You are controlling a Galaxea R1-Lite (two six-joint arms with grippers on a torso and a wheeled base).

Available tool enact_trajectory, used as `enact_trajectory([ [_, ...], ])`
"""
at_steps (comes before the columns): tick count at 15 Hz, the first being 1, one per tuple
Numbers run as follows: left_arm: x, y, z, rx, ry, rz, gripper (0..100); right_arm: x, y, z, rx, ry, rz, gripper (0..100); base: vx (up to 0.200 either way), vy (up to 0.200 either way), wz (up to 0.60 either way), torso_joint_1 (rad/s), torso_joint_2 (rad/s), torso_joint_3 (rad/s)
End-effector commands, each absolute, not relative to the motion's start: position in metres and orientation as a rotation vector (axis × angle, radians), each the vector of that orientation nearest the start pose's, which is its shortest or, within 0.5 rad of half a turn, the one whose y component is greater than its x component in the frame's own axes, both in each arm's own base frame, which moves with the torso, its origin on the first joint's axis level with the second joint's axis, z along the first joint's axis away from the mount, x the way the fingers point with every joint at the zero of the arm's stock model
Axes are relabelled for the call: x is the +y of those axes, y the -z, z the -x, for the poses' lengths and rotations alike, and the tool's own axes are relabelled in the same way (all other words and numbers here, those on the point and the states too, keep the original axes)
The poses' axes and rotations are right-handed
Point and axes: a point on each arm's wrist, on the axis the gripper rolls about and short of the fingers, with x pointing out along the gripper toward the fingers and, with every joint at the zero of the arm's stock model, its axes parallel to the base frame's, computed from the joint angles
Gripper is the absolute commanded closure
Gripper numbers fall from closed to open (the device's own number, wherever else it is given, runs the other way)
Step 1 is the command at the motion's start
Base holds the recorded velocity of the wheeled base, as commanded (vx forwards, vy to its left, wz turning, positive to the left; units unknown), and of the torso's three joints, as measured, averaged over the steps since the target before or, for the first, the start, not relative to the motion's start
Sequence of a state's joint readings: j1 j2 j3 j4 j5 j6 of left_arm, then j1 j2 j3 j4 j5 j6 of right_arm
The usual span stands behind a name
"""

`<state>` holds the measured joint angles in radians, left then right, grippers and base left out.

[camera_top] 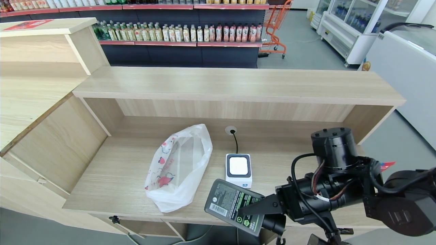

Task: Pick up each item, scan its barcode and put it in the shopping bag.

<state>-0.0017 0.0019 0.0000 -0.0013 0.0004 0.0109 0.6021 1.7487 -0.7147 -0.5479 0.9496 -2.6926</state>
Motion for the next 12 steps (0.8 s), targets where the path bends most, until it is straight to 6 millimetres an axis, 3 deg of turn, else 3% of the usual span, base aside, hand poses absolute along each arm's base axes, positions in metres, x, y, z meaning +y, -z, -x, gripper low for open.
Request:
enact_trajectory([
  [1,0.0001,-0.0757,0.0226,0.002,0.0,-0.011,0,0.1806,-0.14,-0.2301,-1.716,-1.067,1.871,100,0.0,0.0,0.0,0.0,0.0,0.0],
  [12,0.0001,-0.0757,0.0226,0.002,0.0,-0.011,0,0.1809,-0.1406,-0.2298,-1.711,-1.073,1.862,100,0.0,0.0,0.0,0.0,0.0,0.0],
])
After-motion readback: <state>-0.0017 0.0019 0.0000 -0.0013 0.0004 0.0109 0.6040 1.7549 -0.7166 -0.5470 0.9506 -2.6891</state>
